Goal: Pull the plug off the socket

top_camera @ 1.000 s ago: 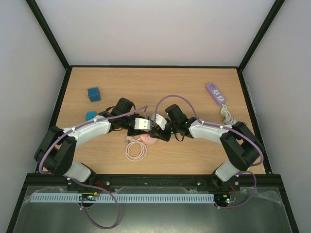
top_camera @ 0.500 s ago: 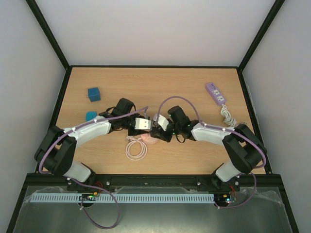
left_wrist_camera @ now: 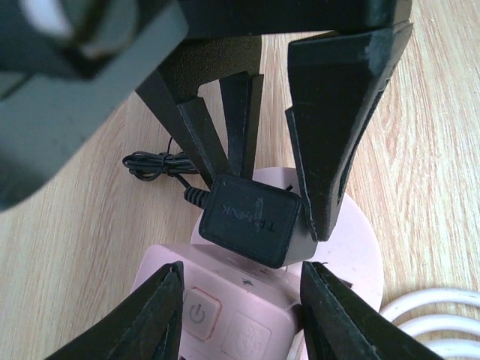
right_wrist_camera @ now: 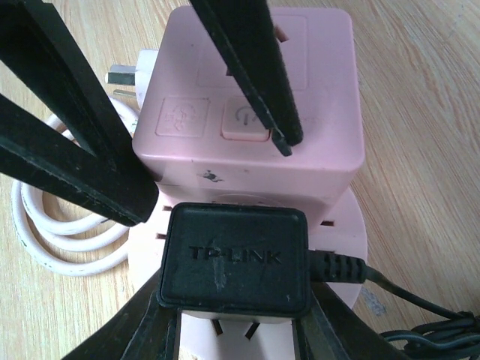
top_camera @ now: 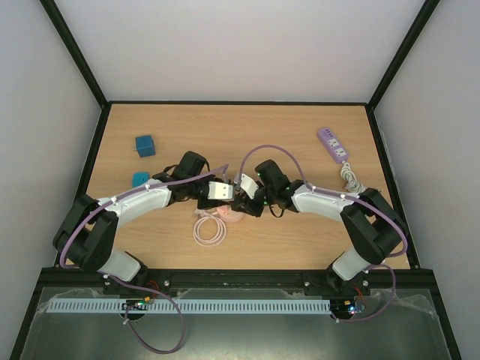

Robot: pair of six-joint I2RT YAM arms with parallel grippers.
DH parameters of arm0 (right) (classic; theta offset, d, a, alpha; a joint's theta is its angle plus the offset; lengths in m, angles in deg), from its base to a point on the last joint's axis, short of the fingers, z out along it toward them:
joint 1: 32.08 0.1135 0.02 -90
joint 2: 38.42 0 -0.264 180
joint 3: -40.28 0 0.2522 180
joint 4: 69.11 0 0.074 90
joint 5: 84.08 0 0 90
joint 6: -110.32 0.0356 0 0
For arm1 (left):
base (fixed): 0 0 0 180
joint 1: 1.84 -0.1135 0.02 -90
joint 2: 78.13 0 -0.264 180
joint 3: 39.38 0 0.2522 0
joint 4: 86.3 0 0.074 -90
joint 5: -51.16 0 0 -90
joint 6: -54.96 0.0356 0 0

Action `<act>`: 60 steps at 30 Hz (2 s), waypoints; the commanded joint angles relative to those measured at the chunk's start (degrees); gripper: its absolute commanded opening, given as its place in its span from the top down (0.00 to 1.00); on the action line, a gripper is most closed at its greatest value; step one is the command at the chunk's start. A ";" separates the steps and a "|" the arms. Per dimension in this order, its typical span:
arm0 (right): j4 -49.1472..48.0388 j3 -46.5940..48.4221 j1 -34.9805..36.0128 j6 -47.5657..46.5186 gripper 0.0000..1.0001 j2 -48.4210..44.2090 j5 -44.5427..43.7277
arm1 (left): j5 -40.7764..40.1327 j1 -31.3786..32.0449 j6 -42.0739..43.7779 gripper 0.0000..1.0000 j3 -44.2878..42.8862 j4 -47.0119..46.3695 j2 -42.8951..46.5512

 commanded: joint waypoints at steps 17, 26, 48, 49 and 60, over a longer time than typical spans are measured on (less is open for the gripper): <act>-16.01 -3.66 1.31 2.37 0.94 -7.72 9.41 | -8.82 0.46 -0.58 0.56 5.06 11.78 -5.57; -3.11 6.03 1.91 3.71 0.94 -1.01 8.55 | -8.72 0.70 -0.58 0.56 5.36 11.16 -5.61; -16.29 -0.28 1.91 5.15 0.95 -4.88 7.53 | -9.41 1.05 -0.99 0.56 6.04 10.67 -5.70; -15.73 -0.44 1.87 4.55 0.95 -5.08 7.35 | -9.41 1.10 -1.16 0.56 5.98 10.66 -5.65; -12.44 -2.75 -1.99 5.35 0.94 -9.99 8.44 | -4.55 0.97 -6.36 0.49 1.96 12.93 -0.64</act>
